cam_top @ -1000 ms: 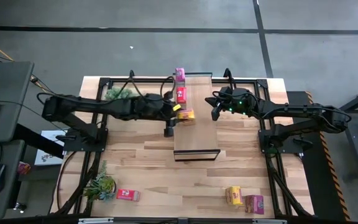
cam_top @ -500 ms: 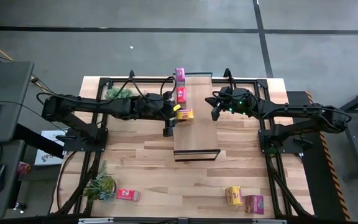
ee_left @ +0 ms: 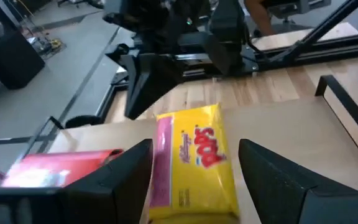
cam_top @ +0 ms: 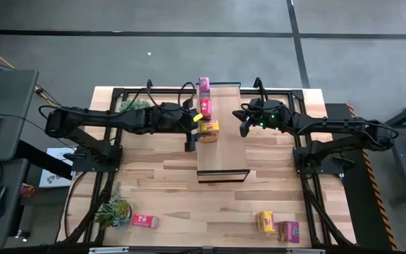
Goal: Stack cereal on shelf
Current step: Put the top yellow cereal box on the shelf, then put the yellow cereal box aligned with the other yellow cereal box on the shelf
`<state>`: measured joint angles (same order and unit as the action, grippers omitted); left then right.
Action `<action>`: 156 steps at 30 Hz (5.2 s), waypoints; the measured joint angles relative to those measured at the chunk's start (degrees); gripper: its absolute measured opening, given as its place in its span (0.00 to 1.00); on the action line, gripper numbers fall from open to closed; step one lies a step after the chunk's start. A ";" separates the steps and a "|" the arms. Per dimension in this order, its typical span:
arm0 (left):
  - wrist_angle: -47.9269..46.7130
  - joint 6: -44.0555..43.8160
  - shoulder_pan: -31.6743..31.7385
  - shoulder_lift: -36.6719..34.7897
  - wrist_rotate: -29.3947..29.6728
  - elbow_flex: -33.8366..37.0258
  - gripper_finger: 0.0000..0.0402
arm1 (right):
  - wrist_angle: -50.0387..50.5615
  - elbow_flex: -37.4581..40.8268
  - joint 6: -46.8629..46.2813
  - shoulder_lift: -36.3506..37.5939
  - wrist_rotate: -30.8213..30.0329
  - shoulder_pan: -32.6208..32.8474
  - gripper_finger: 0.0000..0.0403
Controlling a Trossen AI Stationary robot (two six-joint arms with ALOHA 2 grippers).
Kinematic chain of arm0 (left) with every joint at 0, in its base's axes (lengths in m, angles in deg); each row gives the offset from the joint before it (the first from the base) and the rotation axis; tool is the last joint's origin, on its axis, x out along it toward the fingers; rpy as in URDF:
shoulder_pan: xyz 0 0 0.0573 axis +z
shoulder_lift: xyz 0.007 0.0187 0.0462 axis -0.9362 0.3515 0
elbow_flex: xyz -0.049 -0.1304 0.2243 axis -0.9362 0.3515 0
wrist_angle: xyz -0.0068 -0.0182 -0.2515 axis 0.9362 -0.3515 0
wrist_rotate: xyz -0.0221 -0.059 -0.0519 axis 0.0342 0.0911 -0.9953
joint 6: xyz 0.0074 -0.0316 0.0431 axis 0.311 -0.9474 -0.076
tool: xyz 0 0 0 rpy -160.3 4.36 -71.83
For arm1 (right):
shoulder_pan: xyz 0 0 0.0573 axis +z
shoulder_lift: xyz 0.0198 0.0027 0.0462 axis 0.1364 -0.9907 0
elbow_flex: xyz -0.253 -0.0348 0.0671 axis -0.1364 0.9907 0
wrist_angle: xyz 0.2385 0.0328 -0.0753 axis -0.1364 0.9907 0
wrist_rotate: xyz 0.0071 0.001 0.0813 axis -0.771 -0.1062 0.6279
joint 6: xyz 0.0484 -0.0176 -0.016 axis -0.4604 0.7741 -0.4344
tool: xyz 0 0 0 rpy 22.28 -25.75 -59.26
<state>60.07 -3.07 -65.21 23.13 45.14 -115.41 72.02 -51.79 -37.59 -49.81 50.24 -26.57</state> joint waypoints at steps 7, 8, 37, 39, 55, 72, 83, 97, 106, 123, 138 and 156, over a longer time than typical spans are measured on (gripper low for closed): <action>0.34 -0.31 0.17 -3.47 -0.04 0.00 0.57 | 0.00 0.00 0.18 0.00 0.00 -0.01 0.00; -0.13 -0.76 0.17 -4.11 -0.04 0.00 0.57 | 0.02 0.00 0.22 0.00 0.00 0.00 0.00; 18.89 -14.05 -10.10 -14.31 3.96 25.92 0.00 | -9.33 -1.01 0.50 -6.81 12.79 3.05 0.00; 20.27 -14.13 -9.46 -13.45 2.83 26.44 0.00 | -9.33 -1.78 -0.31 -7.35 12.78 3.05 0.00; 26.42 -17.53 -3.92 -2.40 -1.79 24.79 0.00 | -9.67 -2.91 -1.57 -10.23 15.14 4.76 0.00; 25.80 -17.42 -2.28 -0.56 -1.31 24.74 0.00 | -11.81 -2.91 -3.97 -12.00 16.51 5.73 0.00; 24.14 -15.91 -0.75 -0.56 0.44 24.74 0.00 | -10.99 -2.91 -2.57 -11.98 20.03 7.30 0.00; 24.29 -13.97 -0.80 -0.56 5.23 24.74 0.00 | -10.43 -2.91 -3.08 -11.98 17.56 7.14 0.00; 25.60 -13.51 1.12 -0.56 5.24 24.74 0.00 | -11.04 -2.91 -3.93 -11.98 16.82 7.52 0.00; 28.30 -13.47 1.83 0.89 6.38 24.68 0.00 | -11.04 -2.91 -4.66 -11.98 19.73 7.53 0.00; 10.83 -13.38 1.43 -15.10 10.29 25.22 0.00 | -8.09 -2.86 -3.45 -10.88 19.98 6.07 0.00; 19.30 -11.41 -0.75 -39.22 12.17 39.01 0.00 | -24.05 -2.86 2.80 -2.12 17.35 8.28 0.02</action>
<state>79.38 -14.48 -65.96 -16.09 57.31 -76.40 47.97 -54.65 -34.79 -51.94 67.59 -18.29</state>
